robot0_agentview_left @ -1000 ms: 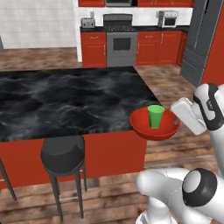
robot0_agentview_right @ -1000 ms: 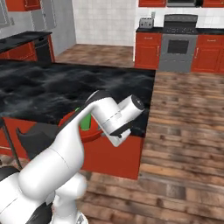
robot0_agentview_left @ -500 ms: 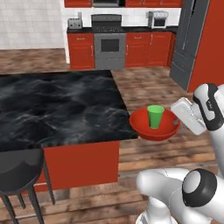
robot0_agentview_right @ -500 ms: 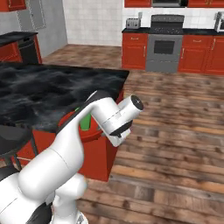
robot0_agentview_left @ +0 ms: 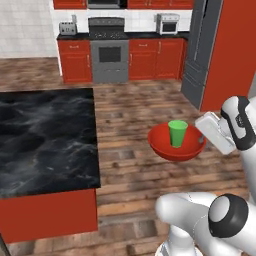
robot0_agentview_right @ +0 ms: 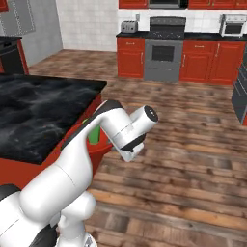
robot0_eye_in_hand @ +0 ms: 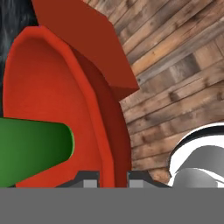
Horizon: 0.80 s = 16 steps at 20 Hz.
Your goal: Place the cup inside the bowl on the dining table and move the bowl to any counter.
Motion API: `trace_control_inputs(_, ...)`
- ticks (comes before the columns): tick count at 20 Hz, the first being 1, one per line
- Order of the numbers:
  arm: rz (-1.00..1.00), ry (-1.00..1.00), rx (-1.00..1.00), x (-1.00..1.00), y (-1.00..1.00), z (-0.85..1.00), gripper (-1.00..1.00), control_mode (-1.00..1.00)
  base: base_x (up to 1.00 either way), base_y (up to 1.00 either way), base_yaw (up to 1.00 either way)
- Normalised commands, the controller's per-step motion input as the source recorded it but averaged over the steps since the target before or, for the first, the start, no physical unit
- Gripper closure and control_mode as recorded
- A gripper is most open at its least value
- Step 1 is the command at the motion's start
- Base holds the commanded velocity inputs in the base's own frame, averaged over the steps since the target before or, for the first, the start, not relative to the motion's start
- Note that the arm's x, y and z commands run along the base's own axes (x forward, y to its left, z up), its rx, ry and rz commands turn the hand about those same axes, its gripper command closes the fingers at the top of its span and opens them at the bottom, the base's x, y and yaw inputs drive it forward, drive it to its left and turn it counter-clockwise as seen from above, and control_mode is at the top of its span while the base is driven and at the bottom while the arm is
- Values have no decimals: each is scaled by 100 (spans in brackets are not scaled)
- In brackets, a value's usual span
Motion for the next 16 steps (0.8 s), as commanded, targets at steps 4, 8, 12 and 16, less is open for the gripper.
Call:
trace_control_inputs(4, 0, 0, 0, 0, 0, 0, 100, 100, 79, -83, 0)
trace_control_inputs(8, 0, 0, 0, 0, 0, 0, 100, 100, 92, -92, 0)
trace_control_inputs(12, 0, 0, 0, 0, 0, 0, 100, 100, 82, -80, 0)
trace_control_inputs(16, 0, 0, 0, 0, 0, 0, 100, 100, 91, -62, 0)
